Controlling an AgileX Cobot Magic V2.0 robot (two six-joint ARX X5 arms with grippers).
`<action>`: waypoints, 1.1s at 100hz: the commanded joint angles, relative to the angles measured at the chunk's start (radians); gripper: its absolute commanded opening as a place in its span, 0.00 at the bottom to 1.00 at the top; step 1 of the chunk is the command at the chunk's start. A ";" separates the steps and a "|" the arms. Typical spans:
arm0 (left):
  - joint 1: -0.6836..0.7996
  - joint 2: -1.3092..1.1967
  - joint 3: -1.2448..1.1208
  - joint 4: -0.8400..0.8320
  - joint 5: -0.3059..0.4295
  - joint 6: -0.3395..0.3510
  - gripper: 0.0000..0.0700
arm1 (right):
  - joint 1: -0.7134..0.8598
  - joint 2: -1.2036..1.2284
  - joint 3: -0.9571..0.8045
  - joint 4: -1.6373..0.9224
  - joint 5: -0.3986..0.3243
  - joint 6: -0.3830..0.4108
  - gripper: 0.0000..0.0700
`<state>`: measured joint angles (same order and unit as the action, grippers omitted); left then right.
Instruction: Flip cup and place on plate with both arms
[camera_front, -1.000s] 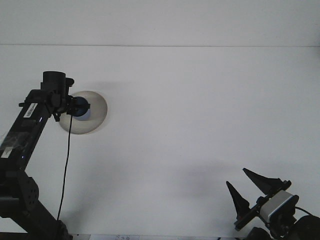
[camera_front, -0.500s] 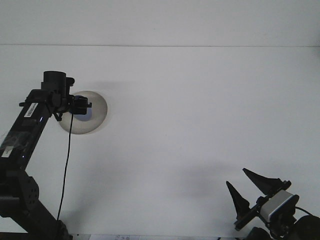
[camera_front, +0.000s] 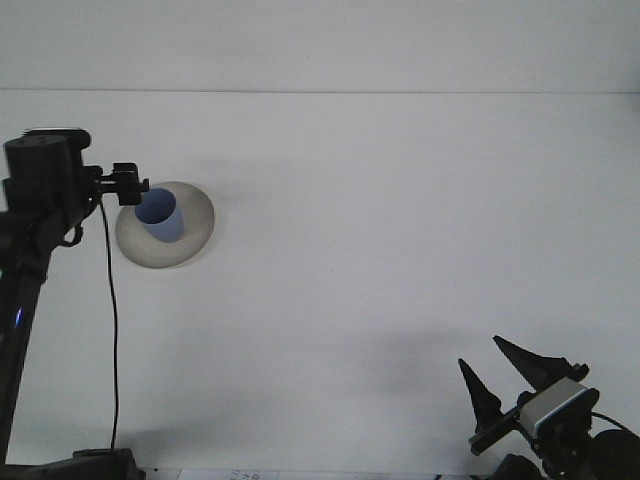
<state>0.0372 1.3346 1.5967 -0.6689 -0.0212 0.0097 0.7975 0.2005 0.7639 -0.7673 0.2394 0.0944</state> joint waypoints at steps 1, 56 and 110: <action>-0.002 -0.080 0.021 -0.012 0.053 -0.014 0.67 | 0.008 -0.003 0.007 0.008 0.014 0.010 0.61; -0.097 -0.896 -0.709 0.069 0.241 -0.211 0.66 | 0.008 -0.003 0.007 -0.027 0.023 0.011 0.78; -0.097 -1.025 -0.859 0.045 0.240 -0.233 0.02 | 0.008 -0.003 0.009 -0.034 0.023 0.010 0.01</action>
<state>-0.0593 0.3119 0.7284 -0.6346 0.2153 -0.2230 0.7975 0.2005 0.7639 -0.8059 0.2630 0.0952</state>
